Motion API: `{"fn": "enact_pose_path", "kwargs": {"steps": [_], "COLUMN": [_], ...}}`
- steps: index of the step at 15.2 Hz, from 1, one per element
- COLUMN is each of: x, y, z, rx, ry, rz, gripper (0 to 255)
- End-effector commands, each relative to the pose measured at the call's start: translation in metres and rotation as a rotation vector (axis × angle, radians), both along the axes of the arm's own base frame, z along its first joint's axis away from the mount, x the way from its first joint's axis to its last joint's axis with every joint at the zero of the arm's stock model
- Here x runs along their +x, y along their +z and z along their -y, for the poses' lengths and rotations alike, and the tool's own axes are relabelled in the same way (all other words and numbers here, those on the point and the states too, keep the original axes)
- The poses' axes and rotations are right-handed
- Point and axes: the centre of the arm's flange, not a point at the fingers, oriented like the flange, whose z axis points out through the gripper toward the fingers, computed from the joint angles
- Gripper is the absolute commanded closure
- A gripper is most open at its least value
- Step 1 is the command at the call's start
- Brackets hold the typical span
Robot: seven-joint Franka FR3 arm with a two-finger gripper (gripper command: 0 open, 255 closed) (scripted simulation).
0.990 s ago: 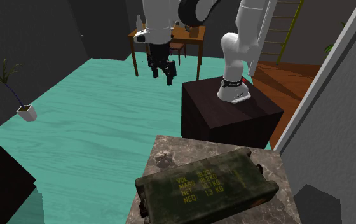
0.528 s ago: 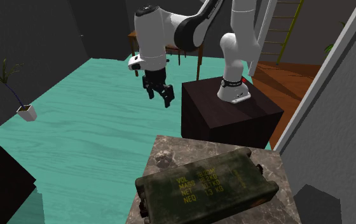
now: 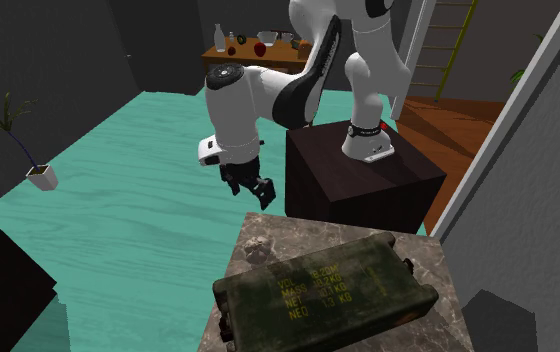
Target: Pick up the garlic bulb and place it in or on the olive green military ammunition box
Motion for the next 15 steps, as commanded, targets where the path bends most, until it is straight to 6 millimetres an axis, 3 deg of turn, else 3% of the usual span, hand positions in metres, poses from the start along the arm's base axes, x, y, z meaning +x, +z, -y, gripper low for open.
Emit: {"fn": "enact_pose_path", "kwargs": {"steps": [1,5,13,15], "x": [0.003,0.011,0.007,0.007], "y": [-0.019,-0.057,-0.099,-0.099], "z": [-0.02,-0.061,-0.059,-0.059], "rx": [-0.012,-0.034,-0.035,-0.035], "ry": [0.031,0.093,0.096,0.096], "rz": [-0.01,-0.03,-0.031,-0.031], "gripper": [0,0,0,0]}}
